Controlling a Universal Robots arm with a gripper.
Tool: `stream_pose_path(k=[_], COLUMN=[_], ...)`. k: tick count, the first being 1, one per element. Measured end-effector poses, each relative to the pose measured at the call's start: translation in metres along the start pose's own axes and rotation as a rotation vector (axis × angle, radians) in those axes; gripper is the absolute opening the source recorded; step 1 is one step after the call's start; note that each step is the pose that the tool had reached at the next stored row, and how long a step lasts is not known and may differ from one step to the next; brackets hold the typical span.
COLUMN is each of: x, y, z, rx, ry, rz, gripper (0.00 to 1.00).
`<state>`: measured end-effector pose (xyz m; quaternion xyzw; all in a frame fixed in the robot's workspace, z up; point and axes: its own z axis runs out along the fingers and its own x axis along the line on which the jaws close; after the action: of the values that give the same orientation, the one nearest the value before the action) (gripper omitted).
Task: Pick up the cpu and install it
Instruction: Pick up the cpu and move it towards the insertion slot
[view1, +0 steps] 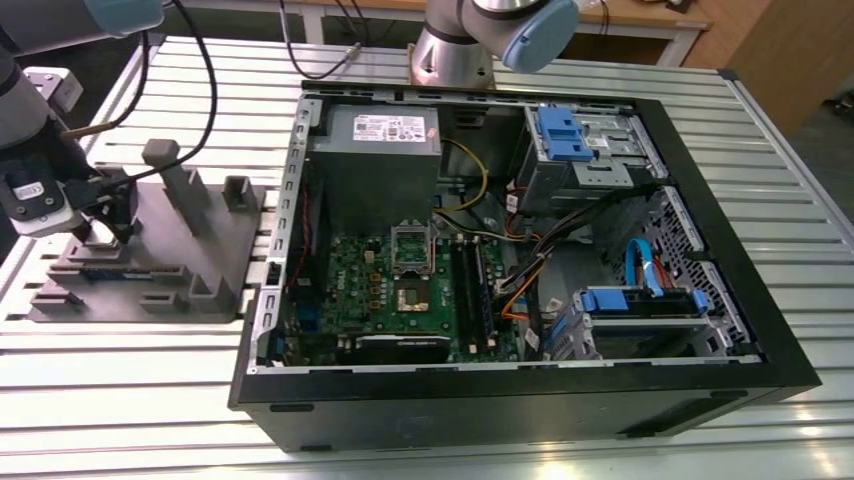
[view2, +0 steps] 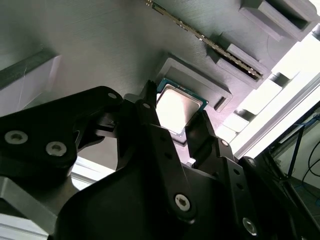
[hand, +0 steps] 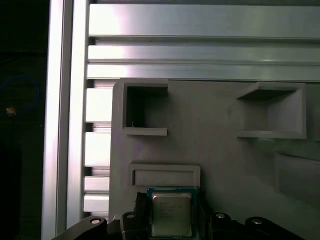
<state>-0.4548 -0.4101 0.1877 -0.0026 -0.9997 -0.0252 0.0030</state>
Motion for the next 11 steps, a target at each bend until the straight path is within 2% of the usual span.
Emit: stream_pose_path(k=[11], x=[0.0012], y=[0.001], z=[-0.0005], rx=[-0.0001], ry=[-0.0003], rz=[0.0], gripper=[0.47])
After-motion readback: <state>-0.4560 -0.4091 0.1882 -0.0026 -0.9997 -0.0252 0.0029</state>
